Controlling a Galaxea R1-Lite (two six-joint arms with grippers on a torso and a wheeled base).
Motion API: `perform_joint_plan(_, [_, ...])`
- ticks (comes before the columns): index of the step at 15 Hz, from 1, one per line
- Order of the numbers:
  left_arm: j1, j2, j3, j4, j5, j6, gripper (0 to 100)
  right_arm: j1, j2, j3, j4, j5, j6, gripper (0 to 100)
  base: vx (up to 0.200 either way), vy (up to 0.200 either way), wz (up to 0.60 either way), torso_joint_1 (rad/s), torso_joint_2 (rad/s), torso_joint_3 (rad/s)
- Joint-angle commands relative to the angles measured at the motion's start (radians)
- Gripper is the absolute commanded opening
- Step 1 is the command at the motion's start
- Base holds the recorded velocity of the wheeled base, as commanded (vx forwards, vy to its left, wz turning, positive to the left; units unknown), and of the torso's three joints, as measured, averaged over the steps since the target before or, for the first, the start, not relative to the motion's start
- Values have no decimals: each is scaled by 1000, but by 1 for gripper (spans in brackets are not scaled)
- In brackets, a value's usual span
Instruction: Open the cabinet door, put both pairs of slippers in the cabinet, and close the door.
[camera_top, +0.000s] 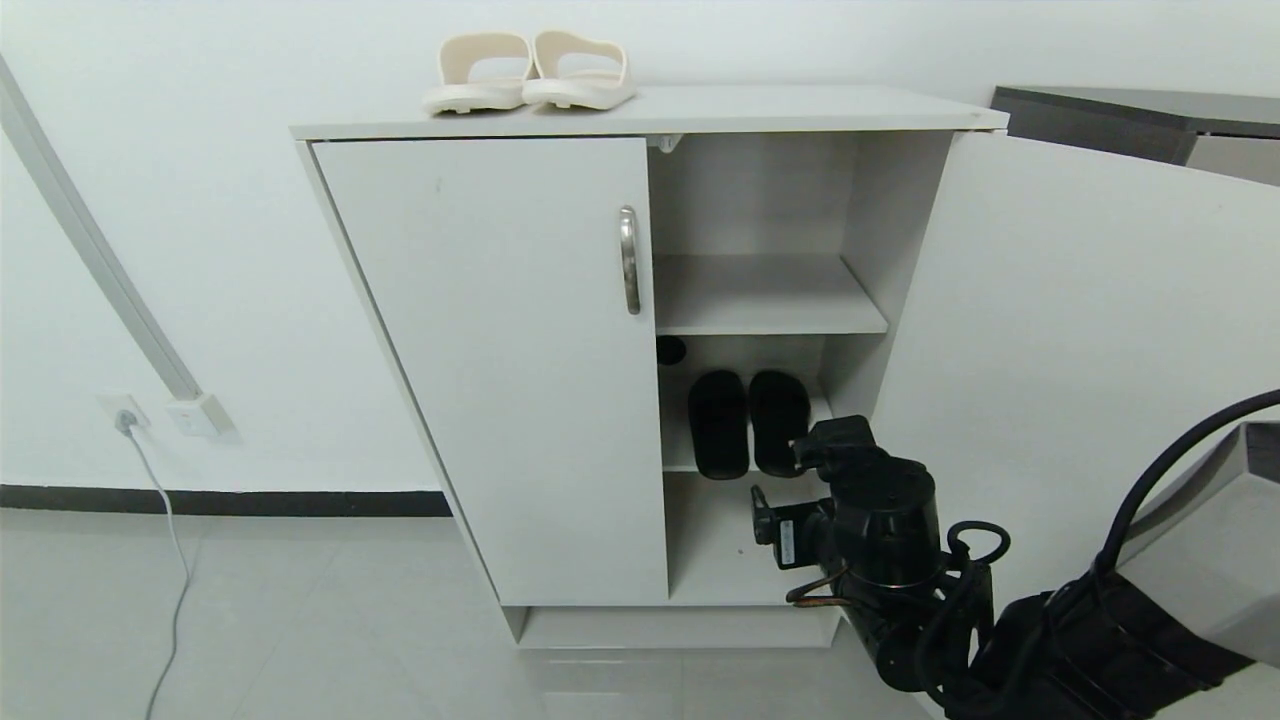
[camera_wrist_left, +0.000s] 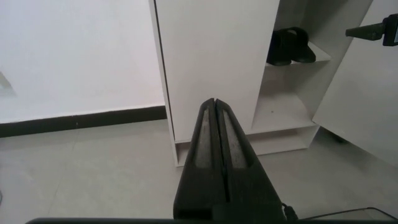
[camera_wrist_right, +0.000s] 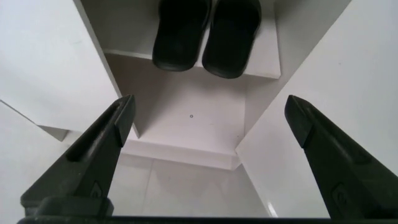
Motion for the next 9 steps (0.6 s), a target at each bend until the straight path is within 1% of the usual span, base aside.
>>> perform_joint_plan(1, [0, 0, 0, 0, 0, -1, 0, 1, 2, 3, 0, 0, 0, 100, 0, 200, 0, 2, 2, 12])
perform_joint_plan(9, [0, 0, 0, 0, 0, -1, 0, 3, -2, 21, -5, 0, 0, 100, 0, 200, 0, 4, 2, 4])
